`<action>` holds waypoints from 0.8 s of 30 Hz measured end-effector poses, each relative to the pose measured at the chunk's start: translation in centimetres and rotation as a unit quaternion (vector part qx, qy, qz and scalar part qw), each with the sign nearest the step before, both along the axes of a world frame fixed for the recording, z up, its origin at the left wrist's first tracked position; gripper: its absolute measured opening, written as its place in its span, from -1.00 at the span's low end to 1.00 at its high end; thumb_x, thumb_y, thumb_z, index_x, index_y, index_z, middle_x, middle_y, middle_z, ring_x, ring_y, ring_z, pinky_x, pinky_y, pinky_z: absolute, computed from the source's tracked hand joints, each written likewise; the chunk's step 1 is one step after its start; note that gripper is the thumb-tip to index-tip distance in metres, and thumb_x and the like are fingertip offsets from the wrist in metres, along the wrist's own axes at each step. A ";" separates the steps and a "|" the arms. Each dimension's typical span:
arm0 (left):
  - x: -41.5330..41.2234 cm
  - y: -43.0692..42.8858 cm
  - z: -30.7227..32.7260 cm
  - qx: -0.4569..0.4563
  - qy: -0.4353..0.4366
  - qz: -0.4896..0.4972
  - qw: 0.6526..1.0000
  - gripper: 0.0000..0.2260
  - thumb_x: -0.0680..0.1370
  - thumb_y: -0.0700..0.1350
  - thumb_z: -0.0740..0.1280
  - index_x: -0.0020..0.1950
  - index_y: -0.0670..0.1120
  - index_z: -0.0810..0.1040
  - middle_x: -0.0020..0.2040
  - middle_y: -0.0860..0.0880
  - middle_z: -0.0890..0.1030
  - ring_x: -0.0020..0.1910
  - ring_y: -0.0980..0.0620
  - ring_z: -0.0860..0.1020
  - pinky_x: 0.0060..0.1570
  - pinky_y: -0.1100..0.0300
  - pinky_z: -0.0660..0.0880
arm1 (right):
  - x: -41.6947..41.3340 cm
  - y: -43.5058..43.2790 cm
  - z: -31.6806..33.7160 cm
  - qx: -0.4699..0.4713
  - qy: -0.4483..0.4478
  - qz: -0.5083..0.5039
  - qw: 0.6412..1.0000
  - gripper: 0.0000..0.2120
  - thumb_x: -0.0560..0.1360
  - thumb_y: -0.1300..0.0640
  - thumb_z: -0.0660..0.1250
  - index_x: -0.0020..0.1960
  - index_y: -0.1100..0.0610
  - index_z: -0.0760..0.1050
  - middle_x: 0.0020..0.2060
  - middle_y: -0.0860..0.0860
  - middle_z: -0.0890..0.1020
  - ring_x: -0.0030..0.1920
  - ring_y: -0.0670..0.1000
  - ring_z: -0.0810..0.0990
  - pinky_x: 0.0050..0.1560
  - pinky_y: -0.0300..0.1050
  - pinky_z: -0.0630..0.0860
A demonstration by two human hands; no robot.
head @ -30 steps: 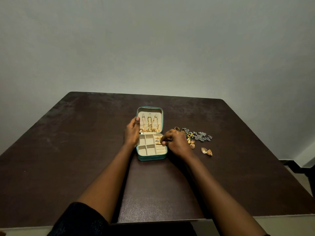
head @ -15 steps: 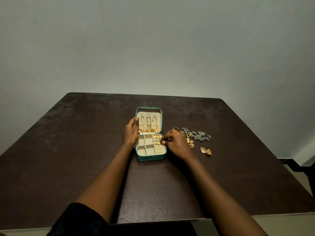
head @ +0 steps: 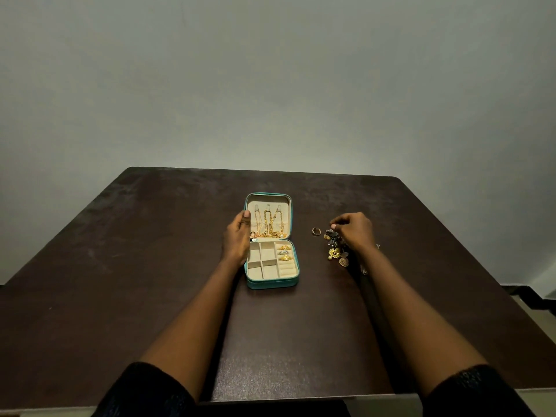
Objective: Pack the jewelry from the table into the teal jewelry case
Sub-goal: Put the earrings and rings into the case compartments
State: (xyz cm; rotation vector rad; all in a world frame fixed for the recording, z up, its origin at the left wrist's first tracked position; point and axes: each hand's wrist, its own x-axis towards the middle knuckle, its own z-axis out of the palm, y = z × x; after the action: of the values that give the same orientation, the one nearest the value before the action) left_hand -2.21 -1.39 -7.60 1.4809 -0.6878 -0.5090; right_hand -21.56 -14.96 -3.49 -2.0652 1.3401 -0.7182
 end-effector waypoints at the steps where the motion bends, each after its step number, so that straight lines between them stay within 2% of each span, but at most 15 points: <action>1: 0.0 0.0 0.0 -0.002 0.004 -0.002 1.000 -0.70 0.64 0.00 0.09 0.19 -0.11 0.51 -0.05 -0.01 0.61 -0.02 -0.02 0.59 0.07 -0.01 0.54 | 0.1 -0.3 0.1 -0.008 0.017 0.009 1.000 -0.86 0.46 0.24 0.38 -0.01 0.22 0.65 -0.03 0.15 0.68 0.03 0.08 0.62 0.01 -0.14 0.48; 4: 0.0 -0.1 -0.1 -0.003 0.010 -0.004 1.000 -0.72 0.64 0.01 0.09 0.16 -0.07 0.52 -0.03 -0.02 0.61 -0.02 -0.02 0.59 0.09 -0.03 0.54 | 0.7 -0.8 0.1 -0.016 0.076 0.042 0.996 -0.83 0.45 0.23 0.40 0.02 0.23 0.64 -0.03 0.17 0.68 0.02 0.09 0.63 0.09 -0.08 0.54; 8: 0.4 -0.4 -0.4 0.007 0.005 -0.001 1.000 -0.76 0.63 0.04 0.09 0.10 0.02 0.51 -0.03 -0.01 0.62 0.01 -0.05 0.60 0.11 -0.11 0.53 | 1.9 -0.7 -0.2 -0.027 0.152 0.091 0.984 -0.82 0.44 0.17 0.41 0.03 0.17 0.65 -0.04 0.13 0.69 0.03 0.07 0.63 0.14 -0.10 0.51; 13: 0.4 -0.3 -0.4 0.005 0.013 -0.002 1.000 -0.75 0.62 0.05 0.10 0.12 0.01 0.52 -0.03 0.00 0.62 0.02 -0.05 0.61 0.12 -0.12 0.53 | 3.1 -0.3 -0.9 -0.043 0.161 0.065 0.984 -0.80 0.37 0.12 0.48 -0.02 0.13 0.67 -0.05 0.11 0.70 0.08 0.12 0.60 0.19 -0.06 0.48; 16: 0.1 -0.2 -0.1 -0.005 0.023 -0.003 1.000 -0.70 0.63 0.01 0.10 0.19 -0.09 0.52 -0.01 -0.03 0.61 0.00 -0.03 0.59 0.13 -0.07 0.52 | 3.4 -0.2 -1.2 -0.054 0.159 0.055 0.984 -0.83 0.43 0.15 0.42 0.01 0.12 0.66 0.01 0.12 0.68 0.16 0.17 0.54 0.18 -0.02 0.41; 20: 0.1 -0.3 -0.1 0.006 0.011 0.002 1.000 -0.70 0.63 0.04 0.10 0.18 -0.06 0.52 -0.02 -0.01 0.61 0.01 -0.04 0.60 0.12 -0.07 0.53 | 3.4 0.1 -1.6 -0.089 0.226 0.077 0.967 -0.82 0.53 0.13 0.25 0.00 0.16 0.60 0.10 0.14 0.56 0.23 0.22 0.41 0.15 0.05 0.34; 22: 0.2 -0.3 -0.2 0.011 0.010 0.004 1.000 -0.71 0.63 0.04 0.10 0.17 -0.04 0.52 -0.03 0.00 0.61 0.01 -0.03 0.60 0.12 -0.07 0.53 | 3.2 -0.1 -1.4 -0.089 0.194 0.079 0.974 -0.84 0.54 0.16 0.25 -0.02 0.18 0.59 0.10 0.11 0.52 0.22 0.17 0.39 0.13 0.04 0.32; 24: 0.1 -0.3 -0.1 0.009 0.011 0.003 1.000 -0.70 0.63 0.03 0.09 0.18 -0.06 0.52 -0.01 0.00 0.61 0.01 -0.02 0.59 0.12 -0.05 0.53 | 2.7 0.0 -0.8 -0.046 0.050 0.074 0.995 -0.89 0.50 0.24 0.31 -0.04 0.23 0.59 -0.01 0.09 0.54 0.05 0.08 0.47 0.02 -0.09 0.36</action>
State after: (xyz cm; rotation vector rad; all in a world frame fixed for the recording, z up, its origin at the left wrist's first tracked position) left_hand -2.08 -1.66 -7.72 1.4928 -0.6628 -0.5274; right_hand -18.82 -14.92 -4.31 -2.2730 1.2111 -0.6309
